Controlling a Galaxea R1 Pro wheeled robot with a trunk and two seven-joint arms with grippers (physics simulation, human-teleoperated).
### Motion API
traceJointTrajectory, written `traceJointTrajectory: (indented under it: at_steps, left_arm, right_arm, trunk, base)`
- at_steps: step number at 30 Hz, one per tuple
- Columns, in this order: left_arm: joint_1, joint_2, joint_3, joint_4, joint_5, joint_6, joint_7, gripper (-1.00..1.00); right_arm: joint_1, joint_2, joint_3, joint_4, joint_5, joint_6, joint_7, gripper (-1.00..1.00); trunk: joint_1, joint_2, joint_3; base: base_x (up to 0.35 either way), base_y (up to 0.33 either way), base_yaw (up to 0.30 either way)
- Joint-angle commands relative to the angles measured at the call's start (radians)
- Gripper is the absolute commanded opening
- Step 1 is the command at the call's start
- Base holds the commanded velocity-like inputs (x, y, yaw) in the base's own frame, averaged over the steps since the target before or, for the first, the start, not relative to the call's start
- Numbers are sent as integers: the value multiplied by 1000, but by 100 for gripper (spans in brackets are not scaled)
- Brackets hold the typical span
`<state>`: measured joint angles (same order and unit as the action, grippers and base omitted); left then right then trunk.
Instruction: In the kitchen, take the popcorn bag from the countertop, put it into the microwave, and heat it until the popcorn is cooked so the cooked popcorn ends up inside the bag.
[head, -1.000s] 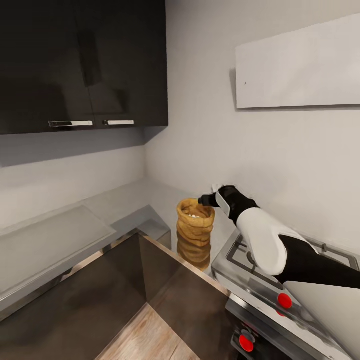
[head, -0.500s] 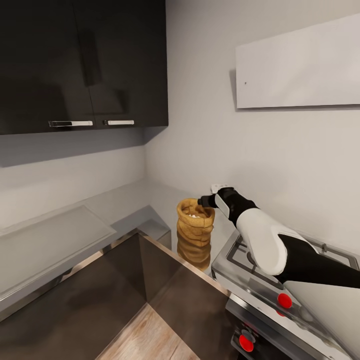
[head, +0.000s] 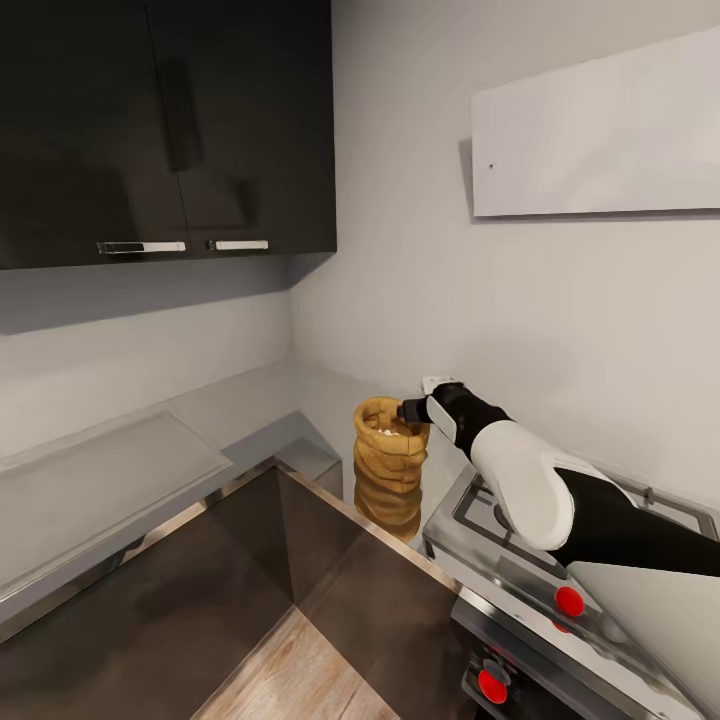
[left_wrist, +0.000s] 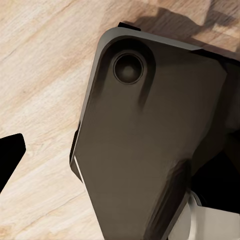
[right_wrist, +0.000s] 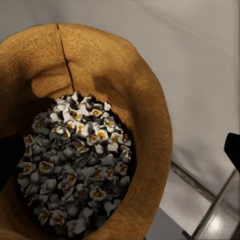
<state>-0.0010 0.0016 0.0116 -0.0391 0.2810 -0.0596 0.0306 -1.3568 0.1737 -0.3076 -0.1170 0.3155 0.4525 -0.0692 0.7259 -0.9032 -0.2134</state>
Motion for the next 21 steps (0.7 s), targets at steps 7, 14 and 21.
traceJointTrajectory:
  at_steps: [7, 14, 21]
  left_arm:
    - [0, 0, 1, -1, 3, -2, 2, 100]
    - [0, 0, 1, -1, 3, -2, 2, 100]
    - [0, 0, 1, -1, 3, -2, 2, 100]
  right_arm:
    - [-1, 1, -8, -1, 5, 5, -3, 100]
    - [25, -8, -10, -1, 3, -4, -2, 100]
    - [41, -35, -10, 0, 2, -18, -1, 100]
  trunk:
    - [0, -1, -1]
    - [0, -1, -1]
    - [0, -1, -1]
  base:
    - [0, 0, 0]
    - [0, 0, 0]
    - [0, 0, 0]
